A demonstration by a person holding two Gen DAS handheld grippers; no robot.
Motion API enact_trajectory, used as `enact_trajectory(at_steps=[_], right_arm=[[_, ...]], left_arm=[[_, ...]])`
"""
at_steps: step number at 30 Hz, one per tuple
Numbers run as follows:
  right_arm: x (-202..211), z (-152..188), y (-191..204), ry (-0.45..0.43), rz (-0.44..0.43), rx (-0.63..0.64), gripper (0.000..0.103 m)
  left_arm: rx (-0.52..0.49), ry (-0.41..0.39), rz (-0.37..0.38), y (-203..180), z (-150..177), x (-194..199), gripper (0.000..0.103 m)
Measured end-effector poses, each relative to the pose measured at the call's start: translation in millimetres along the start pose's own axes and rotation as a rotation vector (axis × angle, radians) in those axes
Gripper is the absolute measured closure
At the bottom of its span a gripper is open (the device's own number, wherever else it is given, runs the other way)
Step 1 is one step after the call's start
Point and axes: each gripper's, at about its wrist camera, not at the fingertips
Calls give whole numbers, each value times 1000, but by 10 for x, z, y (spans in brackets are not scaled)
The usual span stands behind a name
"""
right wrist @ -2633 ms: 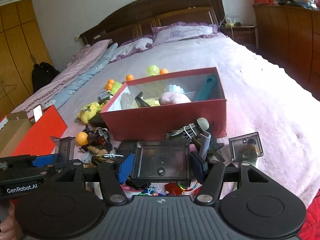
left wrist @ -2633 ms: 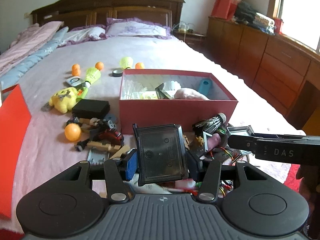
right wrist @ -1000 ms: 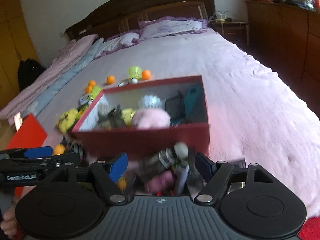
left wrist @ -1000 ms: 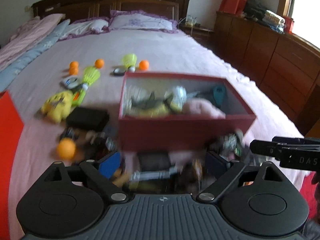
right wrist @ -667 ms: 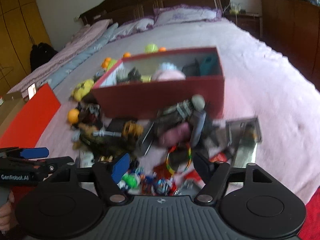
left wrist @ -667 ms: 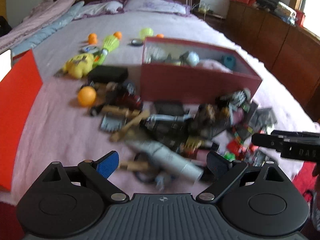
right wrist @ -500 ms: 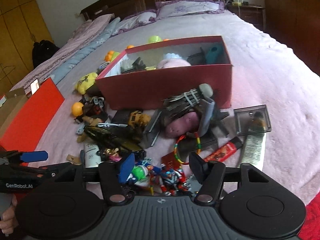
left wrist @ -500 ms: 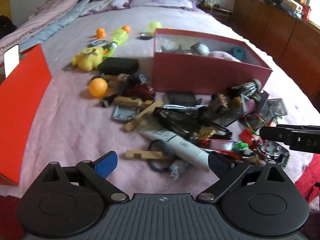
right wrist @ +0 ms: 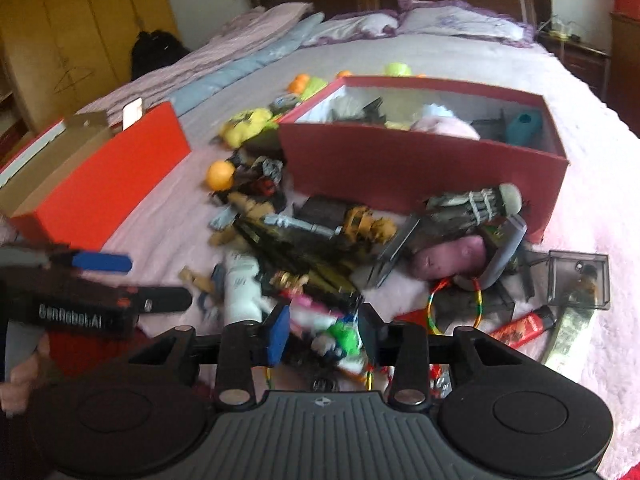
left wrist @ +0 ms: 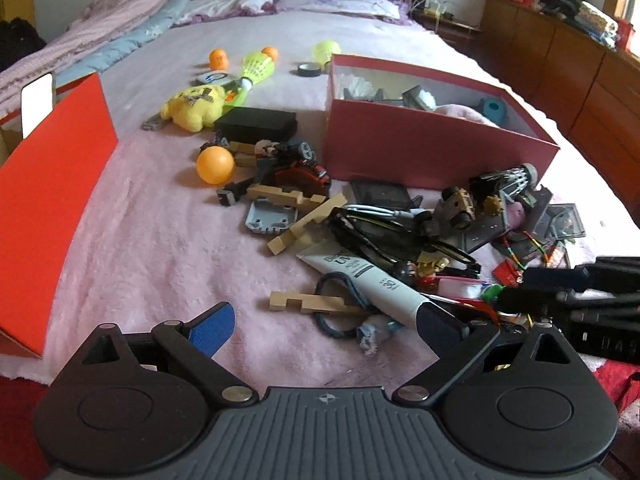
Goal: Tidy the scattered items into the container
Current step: 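Move both tools back down to the pile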
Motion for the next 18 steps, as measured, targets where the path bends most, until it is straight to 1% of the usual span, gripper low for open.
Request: enact_trajectory(at_steps=[3, 5, 11, 15, 18], right_arm=[[-9, 70, 30, 23, -24, 21, 61], [-46, 102, 66, 33, -18, 40, 60], [-112, 183, 128, 73, -46, 74, 62], [-88, 227, 214, 96, -92, 143, 62], [-69, 255, 245, 121, -150, 151, 62]], left_arm=[[-4, 7, 8, -36, 7, -36, 5], [-10, 11, 13, -60, 18, -49, 5], [-21, 19, 6, -71, 37, -68, 5], [-18, 20, 8, -62, 38, -82, 5], [-21, 26, 5, -60, 45, -92, 5]])
Point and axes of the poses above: each gripper's, at about its wrist camera, not at the fingertips, and x roughly against the way its jaws point, y to its left, z to its underside, and after that the axes turned 5 degrees about -y, right-handed
